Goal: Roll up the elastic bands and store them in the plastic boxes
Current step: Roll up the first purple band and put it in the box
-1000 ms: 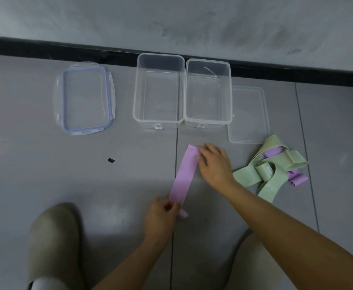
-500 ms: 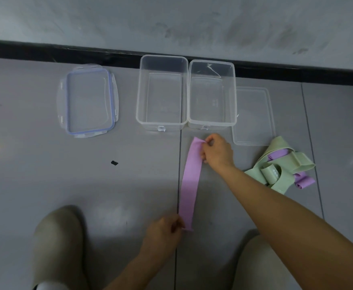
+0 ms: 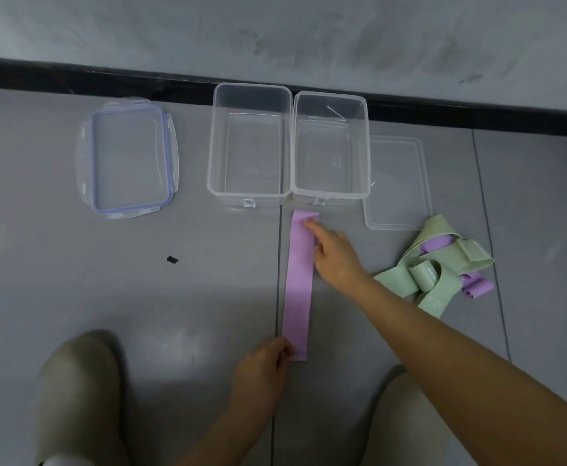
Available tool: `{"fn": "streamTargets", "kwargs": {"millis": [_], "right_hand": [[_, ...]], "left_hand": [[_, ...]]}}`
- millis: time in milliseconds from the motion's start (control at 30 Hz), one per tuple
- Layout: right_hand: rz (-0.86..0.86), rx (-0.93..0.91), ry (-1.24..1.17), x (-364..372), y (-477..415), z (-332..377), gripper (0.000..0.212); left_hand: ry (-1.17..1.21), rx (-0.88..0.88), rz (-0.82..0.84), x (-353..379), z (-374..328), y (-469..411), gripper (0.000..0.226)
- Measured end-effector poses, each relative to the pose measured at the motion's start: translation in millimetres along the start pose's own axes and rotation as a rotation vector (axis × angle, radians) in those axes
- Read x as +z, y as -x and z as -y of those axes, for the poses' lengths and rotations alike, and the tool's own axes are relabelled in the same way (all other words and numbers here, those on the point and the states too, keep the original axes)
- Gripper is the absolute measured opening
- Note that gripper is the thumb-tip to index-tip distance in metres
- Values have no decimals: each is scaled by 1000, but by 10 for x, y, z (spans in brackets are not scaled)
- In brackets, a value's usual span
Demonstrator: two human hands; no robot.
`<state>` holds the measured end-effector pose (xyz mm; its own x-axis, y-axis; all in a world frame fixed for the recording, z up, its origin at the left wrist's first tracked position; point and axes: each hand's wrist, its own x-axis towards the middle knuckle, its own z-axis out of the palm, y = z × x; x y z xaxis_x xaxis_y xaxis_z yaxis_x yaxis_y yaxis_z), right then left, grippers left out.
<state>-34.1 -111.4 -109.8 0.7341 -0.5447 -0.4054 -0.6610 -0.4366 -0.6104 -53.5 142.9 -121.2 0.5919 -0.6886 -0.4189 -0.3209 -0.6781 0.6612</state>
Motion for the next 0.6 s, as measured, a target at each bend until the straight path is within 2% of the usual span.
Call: {"fn": "streamTargets", "kwargs": {"millis": [100,200,400,600], "right_hand": [[110,-125,325,-69,31,-37,61],[142,-221,466,-111,193,-121,59],[120,-300,507,54,716,-428,64],[90,-384,400,331,1267,-439,41]], "left_hand": [[-52,55,21,-32,-27,-9,22],[-107,122,49,-74,-14,-23,28],[-243,238,-13,-115,101,-91,15],[-246,221,-36,-117,-11,-113,10]]}}
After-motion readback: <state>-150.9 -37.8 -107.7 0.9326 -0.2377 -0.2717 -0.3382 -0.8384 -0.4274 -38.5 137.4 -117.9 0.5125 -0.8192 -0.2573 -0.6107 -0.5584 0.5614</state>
